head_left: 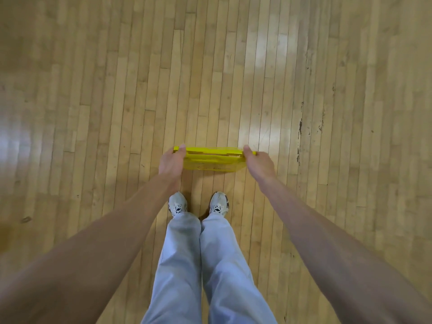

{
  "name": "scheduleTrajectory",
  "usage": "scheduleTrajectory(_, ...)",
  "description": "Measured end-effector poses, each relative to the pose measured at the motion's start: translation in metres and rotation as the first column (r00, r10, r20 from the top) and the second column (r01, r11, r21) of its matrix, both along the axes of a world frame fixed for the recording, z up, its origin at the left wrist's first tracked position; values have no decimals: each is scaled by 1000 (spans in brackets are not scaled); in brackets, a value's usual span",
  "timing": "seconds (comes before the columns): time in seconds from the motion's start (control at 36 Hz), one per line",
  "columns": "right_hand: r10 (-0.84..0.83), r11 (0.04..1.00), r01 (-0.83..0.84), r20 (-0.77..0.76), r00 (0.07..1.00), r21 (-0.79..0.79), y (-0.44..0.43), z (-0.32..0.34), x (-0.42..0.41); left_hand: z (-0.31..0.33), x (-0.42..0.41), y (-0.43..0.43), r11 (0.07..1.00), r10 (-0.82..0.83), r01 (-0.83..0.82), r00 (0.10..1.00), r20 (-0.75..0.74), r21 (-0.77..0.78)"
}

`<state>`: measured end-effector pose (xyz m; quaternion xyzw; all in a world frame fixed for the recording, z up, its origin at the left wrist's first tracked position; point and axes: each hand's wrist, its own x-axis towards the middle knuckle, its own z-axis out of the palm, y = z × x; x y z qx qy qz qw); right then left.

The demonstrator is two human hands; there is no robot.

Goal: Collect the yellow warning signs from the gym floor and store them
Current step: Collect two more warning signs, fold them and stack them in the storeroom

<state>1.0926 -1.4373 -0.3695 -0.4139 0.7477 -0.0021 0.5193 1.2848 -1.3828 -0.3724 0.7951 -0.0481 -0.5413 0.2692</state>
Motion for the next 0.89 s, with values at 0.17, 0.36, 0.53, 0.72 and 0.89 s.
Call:
scheduleTrajectory(0.17,126,989,-124,20,992,-82,4,58,30,62,20,20,993,112,-114,989,99,13)
scheduleTrajectory(0.36,301,948,-288,93,949,-134,16,140,80,150,59,60,965,248,-227,953,176,-131)
scheduleTrajectory(0.53,499,842,-463,69,864,-277,50,185,133,201,94,123,925,367,-321,893,259,-203)
scheduleTrajectory(0.72,680,677,-594,60,731,-435,114,243,215,251,144,219,861,507,-427,745,433,-274)
scheduleTrajectory(0.89,788,544,-655,49,614,-525,192,276,283,283,189,314,812,568,-522,608,555,-261)
